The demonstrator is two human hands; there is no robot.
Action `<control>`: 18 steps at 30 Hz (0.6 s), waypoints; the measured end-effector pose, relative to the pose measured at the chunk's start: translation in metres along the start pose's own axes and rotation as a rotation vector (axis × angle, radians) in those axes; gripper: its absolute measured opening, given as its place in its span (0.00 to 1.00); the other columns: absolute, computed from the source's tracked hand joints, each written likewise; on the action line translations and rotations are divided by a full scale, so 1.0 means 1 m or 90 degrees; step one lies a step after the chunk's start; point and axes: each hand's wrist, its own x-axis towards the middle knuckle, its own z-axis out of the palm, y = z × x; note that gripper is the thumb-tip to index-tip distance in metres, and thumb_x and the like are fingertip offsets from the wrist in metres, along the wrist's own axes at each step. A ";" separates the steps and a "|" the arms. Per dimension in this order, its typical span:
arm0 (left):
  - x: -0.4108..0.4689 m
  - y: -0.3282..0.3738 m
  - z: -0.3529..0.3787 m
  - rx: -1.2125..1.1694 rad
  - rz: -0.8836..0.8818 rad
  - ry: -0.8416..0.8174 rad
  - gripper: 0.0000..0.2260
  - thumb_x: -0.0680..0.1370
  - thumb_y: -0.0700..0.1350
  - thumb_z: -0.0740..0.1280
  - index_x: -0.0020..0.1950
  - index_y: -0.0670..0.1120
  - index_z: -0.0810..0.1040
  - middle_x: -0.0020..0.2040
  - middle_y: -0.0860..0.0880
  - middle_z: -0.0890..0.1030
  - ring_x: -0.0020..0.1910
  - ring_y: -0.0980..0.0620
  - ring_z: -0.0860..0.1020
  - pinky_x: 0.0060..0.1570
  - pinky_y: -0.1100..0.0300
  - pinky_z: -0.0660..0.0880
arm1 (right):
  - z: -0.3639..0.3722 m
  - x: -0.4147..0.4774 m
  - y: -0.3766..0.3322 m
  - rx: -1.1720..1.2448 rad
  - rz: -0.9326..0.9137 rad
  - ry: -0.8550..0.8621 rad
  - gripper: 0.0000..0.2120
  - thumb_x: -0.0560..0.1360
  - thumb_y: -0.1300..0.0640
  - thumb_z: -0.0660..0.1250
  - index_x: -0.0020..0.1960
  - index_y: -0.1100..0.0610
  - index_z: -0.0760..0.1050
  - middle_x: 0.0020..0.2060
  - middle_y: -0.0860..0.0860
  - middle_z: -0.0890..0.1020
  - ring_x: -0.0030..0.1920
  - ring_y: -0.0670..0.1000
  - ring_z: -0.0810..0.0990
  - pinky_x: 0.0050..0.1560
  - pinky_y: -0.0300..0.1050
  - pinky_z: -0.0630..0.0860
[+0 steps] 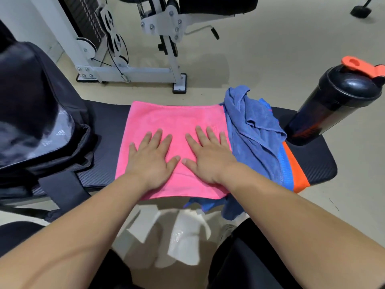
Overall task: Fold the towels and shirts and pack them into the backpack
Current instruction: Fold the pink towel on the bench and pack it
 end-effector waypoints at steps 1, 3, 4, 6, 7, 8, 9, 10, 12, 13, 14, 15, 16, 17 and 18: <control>-0.004 -0.003 -0.001 0.005 0.005 0.005 0.32 0.80 0.67 0.50 0.82 0.56 0.53 0.83 0.51 0.50 0.81 0.45 0.50 0.75 0.35 0.53 | -0.001 -0.003 -0.004 0.010 -0.007 0.005 0.37 0.79 0.30 0.47 0.82 0.46 0.43 0.82 0.53 0.42 0.81 0.60 0.40 0.78 0.64 0.38; -0.012 -0.007 -0.009 0.001 0.009 0.042 0.27 0.80 0.66 0.52 0.76 0.56 0.65 0.78 0.48 0.64 0.75 0.43 0.62 0.68 0.37 0.64 | -0.007 -0.011 -0.012 0.010 -0.033 0.017 0.36 0.79 0.30 0.46 0.82 0.47 0.51 0.82 0.54 0.50 0.80 0.61 0.50 0.78 0.64 0.45; -0.017 -0.009 -0.014 0.018 0.015 0.069 0.24 0.80 0.65 0.53 0.70 0.55 0.71 0.70 0.48 0.71 0.69 0.42 0.68 0.62 0.40 0.69 | -0.011 -0.017 -0.016 -0.002 -0.051 0.028 0.35 0.79 0.30 0.47 0.80 0.47 0.56 0.80 0.55 0.56 0.78 0.61 0.57 0.78 0.63 0.49; -0.030 -0.013 -0.019 0.055 0.032 0.115 0.18 0.80 0.62 0.56 0.58 0.51 0.75 0.56 0.48 0.76 0.57 0.41 0.73 0.52 0.45 0.73 | -0.017 -0.032 -0.020 -0.028 -0.091 0.051 0.33 0.78 0.30 0.48 0.73 0.48 0.69 0.72 0.54 0.71 0.69 0.60 0.70 0.73 0.59 0.62; -0.036 -0.017 -0.020 0.057 0.046 0.124 0.16 0.80 0.60 0.58 0.54 0.50 0.75 0.52 0.48 0.76 0.54 0.41 0.74 0.49 0.46 0.73 | -0.019 -0.038 -0.021 -0.036 -0.107 0.056 0.32 0.78 0.31 0.50 0.68 0.50 0.74 0.66 0.53 0.77 0.63 0.60 0.74 0.68 0.56 0.68; -0.041 -0.021 -0.021 0.044 0.062 0.123 0.13 0.79 0.59 0.59 0.52 0.50 0.74 0.50 0.48 0.76 0.52 0.41 0.74 0.48 0.47 0.74 | -0.021 -0.043 -0.019 -0.031 -0.117 0.063 0.29 0.78 0.32 0.51 0.62 0.51 0.77 0.59 0.53 0.80 0.58 0.59 0.77 0.62 0.54 0.73; -0.045 -0.026 -0.021 0.021 0.081 0.114 0.12 0.79 0.57 0.61 0.50 0.49 0.73 0.49 0.48 0.75 0.51 0.41 0.74 0.46 0.47 0.75 | -0.023 -0.046 -0.017 -0.009 -0.114 0.072 0.28 0.78 0.33 0.51 0.57 0.52 0.78 0.54 0.53 0.82 0.54 0.59 0.79 0.56 0.53 0.76; -0.048 -0.030 -0.023 -0.005 0.101 0.101 0.10 0.79 0.56 0.62 0.49 0.49 0.73 0.48 0.48 0.76 0.50 0.41 0.75 0.46 0.47 0.75 | -0.026 -0.048 -0.014 0.021 -0.101 0.082 0.26 0.78 0.34 0.51 0.54 0.52 0.79 0.51 0.53 0.83 0.52 0.59 0.80 0.52 0.53 0.77; -0.047 -0.040 -0.028 -0.049 0.127 0.098 0.08 0.79 0.53 0.63 0.50 0.49 0.73 0.47 0.47 0.77 0.49 0.40 0.76 0.46 0.47 0.76 | -0.035 -0.044 -0.004 0.054 -0.071 0.122 0.21 0.80 0.40 0.55 0.52 0.53 0.79 0.49 0.55 0.83 0.51 0.61 0.80 0.49 0.54 0.77; -0.045 -0.045 -0.030 -0.056 0.127 0.114 0.08 0.79 0.52 0.63 0.50 0.49 0.75 0.47 0.47 0.78 0.49 0.40 0.77 0.46 0.47 0.76 | -0.038 -0.038 0.003 0.060 -0.059 0.149 0.17 0.81 0.44 0.58 0.52 0.54 0.80 0.48 0.56 0.83 0.51 0.61 0.80 0.49 0.54 0.77; -0.041 -0.050 -0.032 -0.053 0.121 0.139 0.07 0.79 0.52 0.64 0.51 0.49 0.75 0.47 0.47 0.78 0.49 0.39 0.77 0.46 0.47 0.77 | -0.041 -0.031 0.009 0.061 -0.047 0.174 0.14 0.81 0.47 0.59 0.50 0.55 0.80 0.47 0.56 0.83 0.50 0.62 0.79 0.49 0.55 0.77; -0.035 -0.055 -0.035 -0.040 0.112 0.172 0.07 0.78 0.51 0.64 0.52 0.49 0.76 0.48 0.47 0.78 0.49 0.39 0.76 0.47 0.46 0.77 | -0.044 -0.022 0.015 0.057 -0.035 0.195 0.12 0.81 0.49 0.60 0.48 0.55 0.79 0.46 0.56 0.82 0.49 0.62 0.78 0.48 0.55 0.77; -0.027 -0.061 -0.037 -0.020 0.098 0.203 0.08 0.78 0.51 0.64 0.53 0.49 0.77 0.49 0.46 0.78 0.50 0.38 0.76 0.47 0.45 0.77 | -0.046 -0.012 0.020 0.048 -0.019 0.210 0.11 0.80 0.51 0.61 0.46 0.55 0.79 0.45 0.55 0.81 0.48 0.62 0.77 0.48 0.55 0.77; -0.020 -0.065 -0.040 0.006 0.076 0.222 0.09 0.78 0.50 0.64 0.55 0.48 0.77 0.51 0.45 0.78 0.50 0.37 0.75 0.48 0.45 0.76 | -0.048 -0.001 0.025 0.041 0.000 0.224 0.09 0.79 0.52 0.62 0.46 0.54 0.79 0.44 0.55 0.81 0.48 0.61 0.77 0.47 0.54 0.76; -0.012 -0.070 -0.044 0.033 0.050 0.227 0.11 0.78 0.50 0.64 0.58 0.48 0.77 0.54 0.44 0.77 0.52 0.37 0.75 0.48 0.44 0.76 | -0.050 0.010 0.028 0.033 0.020 0.233 0.07 0.78 0.54 0.63 0.44 0.54 0.79 0.42 0.54 0.81 0.46 0.61 0.77 0.46 0.54 0.76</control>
